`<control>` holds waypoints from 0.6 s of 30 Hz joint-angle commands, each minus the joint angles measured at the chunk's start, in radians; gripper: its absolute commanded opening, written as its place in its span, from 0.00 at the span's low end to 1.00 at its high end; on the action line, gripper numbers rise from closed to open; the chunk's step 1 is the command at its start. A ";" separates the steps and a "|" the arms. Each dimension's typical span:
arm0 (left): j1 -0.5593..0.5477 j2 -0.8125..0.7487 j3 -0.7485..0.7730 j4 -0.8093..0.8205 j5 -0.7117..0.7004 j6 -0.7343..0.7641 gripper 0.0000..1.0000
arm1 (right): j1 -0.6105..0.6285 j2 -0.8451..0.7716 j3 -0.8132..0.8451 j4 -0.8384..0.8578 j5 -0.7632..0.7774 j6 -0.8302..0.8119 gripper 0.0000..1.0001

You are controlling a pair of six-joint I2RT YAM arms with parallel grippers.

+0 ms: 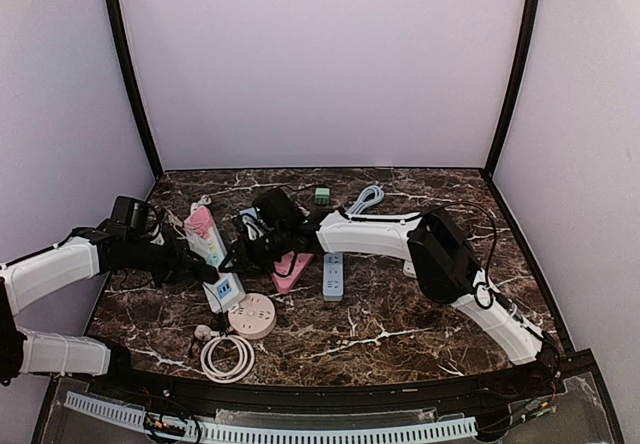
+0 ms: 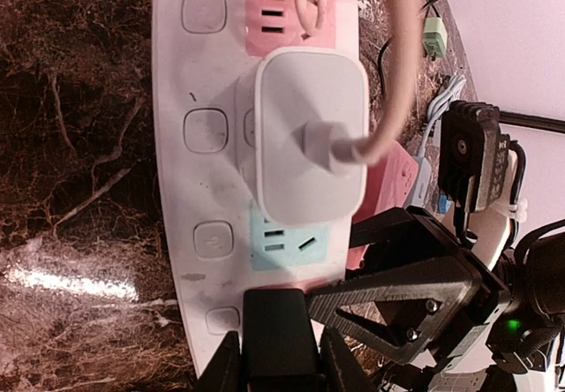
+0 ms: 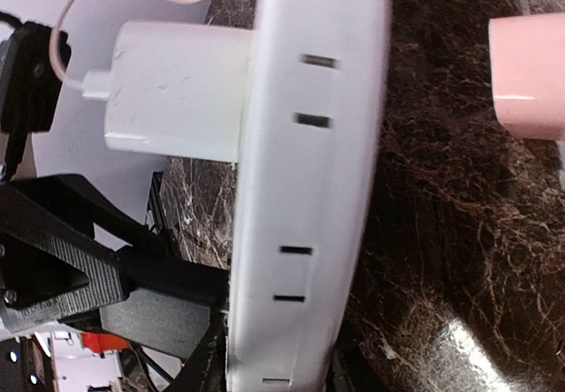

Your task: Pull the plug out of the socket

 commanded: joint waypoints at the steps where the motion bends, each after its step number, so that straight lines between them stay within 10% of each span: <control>1: -0.006 -0.015 0.026 0.062 0.027 0.010 0.01 | 0.015 0.037 0.093 0.039 -0.024 -0.019 0.26; 18: -0.004 -0.038 0.158 -0.150 -0.091 -0.001 0.01 | -0.013 0.173 0.278 0.045 0.193 -0.033 0.00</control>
